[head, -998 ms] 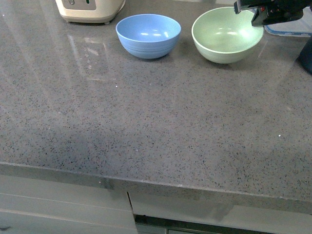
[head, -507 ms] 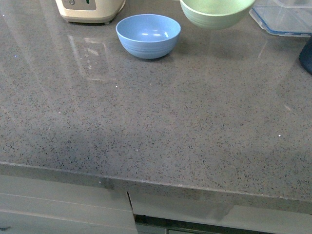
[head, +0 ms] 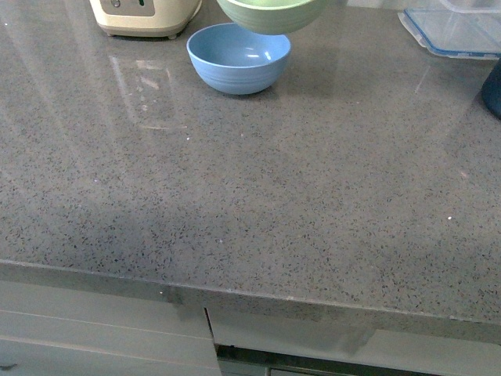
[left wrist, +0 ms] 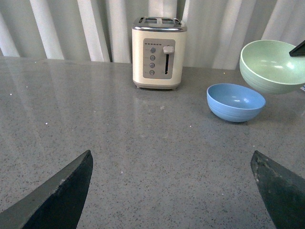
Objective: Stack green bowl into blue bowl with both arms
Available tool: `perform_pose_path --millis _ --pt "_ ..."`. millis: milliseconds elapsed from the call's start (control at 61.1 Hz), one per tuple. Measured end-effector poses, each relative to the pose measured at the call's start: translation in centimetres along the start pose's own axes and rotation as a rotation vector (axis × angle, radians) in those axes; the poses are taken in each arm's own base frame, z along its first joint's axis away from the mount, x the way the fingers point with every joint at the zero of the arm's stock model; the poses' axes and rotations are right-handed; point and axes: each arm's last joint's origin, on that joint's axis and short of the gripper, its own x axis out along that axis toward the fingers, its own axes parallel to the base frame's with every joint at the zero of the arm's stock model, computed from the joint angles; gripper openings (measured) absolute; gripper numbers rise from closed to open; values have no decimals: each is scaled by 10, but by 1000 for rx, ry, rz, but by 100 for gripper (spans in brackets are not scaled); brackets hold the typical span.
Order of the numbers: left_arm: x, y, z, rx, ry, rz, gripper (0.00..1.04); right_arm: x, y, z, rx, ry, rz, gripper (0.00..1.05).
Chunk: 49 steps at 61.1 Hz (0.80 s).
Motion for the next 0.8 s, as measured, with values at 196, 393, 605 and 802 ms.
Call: perform_pose_path --millis 196,393,605,802 --pt "0 0 0 0 0 0 98 5 17 0 -17 2 29 1" --pt "0 0 0 0 0 0 98 18 28 -4 -30 17 44 1" --pt "0 0 0 0 0 0 98 28 29 -3 -31 17 42 1" --pt "0 0 0 0 0 0 98 37 29 -2 -33 15 35 1"
